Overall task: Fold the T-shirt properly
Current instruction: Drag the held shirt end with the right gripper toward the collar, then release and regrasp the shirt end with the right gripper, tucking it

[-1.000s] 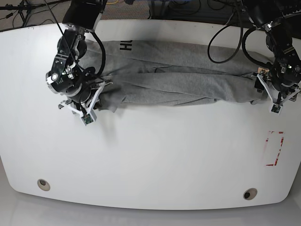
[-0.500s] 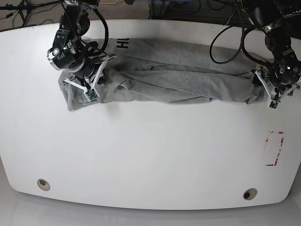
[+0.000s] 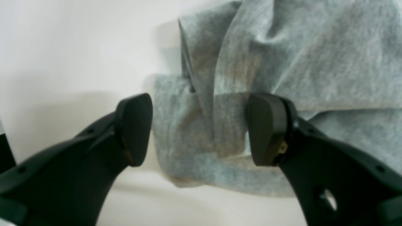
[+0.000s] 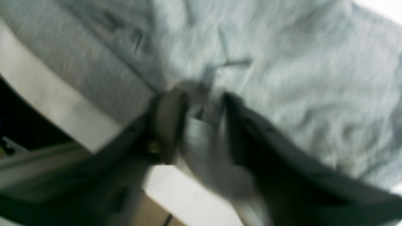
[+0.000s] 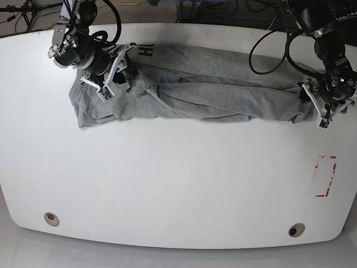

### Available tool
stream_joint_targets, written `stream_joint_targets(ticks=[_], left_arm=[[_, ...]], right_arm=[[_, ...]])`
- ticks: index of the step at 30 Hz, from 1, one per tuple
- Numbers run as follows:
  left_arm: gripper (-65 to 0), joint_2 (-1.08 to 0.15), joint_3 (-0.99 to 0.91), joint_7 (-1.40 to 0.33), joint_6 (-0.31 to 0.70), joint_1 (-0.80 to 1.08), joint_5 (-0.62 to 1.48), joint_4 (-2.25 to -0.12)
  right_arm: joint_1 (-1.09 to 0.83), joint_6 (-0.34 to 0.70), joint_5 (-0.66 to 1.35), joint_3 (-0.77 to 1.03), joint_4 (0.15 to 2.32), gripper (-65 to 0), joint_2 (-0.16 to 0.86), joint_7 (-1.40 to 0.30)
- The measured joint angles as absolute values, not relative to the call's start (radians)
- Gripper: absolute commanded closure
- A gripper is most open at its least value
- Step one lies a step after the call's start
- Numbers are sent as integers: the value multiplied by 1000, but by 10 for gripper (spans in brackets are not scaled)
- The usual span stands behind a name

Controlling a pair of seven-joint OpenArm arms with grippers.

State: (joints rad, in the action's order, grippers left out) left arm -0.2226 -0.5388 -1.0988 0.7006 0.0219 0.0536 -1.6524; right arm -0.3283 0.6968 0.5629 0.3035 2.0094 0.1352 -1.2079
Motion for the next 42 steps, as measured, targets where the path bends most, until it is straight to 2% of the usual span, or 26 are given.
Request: stream_joint_targets(ticks=[10, 16, 22, 29, 37, 42], left_arm=[[-439, -250, -538, -1098, 700, 23, 54, -1626], [-439, -256, -539, -1094, 700, 15, 54, -1627], [-439, -255, -538, -1091, 700, 17, 54, -1626], [-439, -255, -538, -1091, 700, 19, 54, -1626], [-437, -254, -538, -1091, 700, 19, 59, -1626], [-436, -254, -538, -1091, 700, 20, 60, -1626]], right_arm=[[-377, 697, 665, 303, 2008, -336, 284, -1212], [-368, 698, 746, 320, 2009, -336, 332, -1214], [-298, 697, 793, 382, 2007, -336, 305, -1212], [-214, 696, 669, 371, 1936, -336, 196, -1209], [-148, 695, 461, 372, 1846, -335, 116, -1204], [-119, 696, 372, 373, 1847, -335, 82, -1118]])
